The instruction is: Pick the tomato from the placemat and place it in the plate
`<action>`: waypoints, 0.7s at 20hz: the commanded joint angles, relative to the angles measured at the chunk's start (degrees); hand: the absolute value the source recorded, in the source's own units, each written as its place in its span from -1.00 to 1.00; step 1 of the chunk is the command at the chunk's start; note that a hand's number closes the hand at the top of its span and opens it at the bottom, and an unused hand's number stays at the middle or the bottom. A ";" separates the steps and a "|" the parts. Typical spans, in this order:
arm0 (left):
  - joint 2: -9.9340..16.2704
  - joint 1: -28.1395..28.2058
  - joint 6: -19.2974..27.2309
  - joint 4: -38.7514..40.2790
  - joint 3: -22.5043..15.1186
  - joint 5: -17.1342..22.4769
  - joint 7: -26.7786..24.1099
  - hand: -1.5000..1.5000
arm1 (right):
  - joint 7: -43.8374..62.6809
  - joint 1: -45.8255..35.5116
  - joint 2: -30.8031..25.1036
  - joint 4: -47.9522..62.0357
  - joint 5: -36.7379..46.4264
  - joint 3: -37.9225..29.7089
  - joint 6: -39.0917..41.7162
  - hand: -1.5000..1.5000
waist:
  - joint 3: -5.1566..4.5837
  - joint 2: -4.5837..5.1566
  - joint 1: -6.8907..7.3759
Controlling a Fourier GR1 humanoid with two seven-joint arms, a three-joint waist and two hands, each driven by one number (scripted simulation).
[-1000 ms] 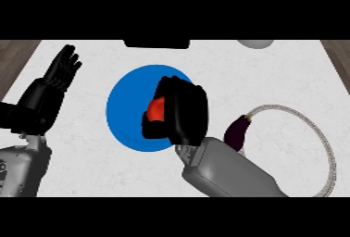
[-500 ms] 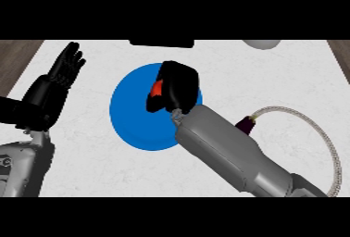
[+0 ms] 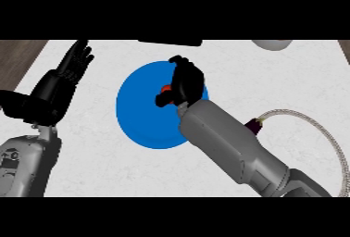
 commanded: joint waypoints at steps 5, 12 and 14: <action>0.46 -0.94 -0.99 0.76 0.63 0.62 0.46 0.00 | -11.48 -0.51 0.15 2.70 -7.39 -2.11 -16.05 -1.00 | 0.05 0.19 0.26; 0.54 0.28 -0.55 0.29 1.92 0.87 -0.12 0.00 | -19.31 2.60 0.15 -2.33 -16.32 -3.87 -25.97 -1.00 | 0.07 -0.44 -0.74; -1.52 0.97 1.59 1.78 -0.42 -2.22 -0.65 0.00 | -19.59 1.44 0.15 -3.22 -18.04 -3.62 -27.26 -1.00 | 0.04 -0.78 -2.33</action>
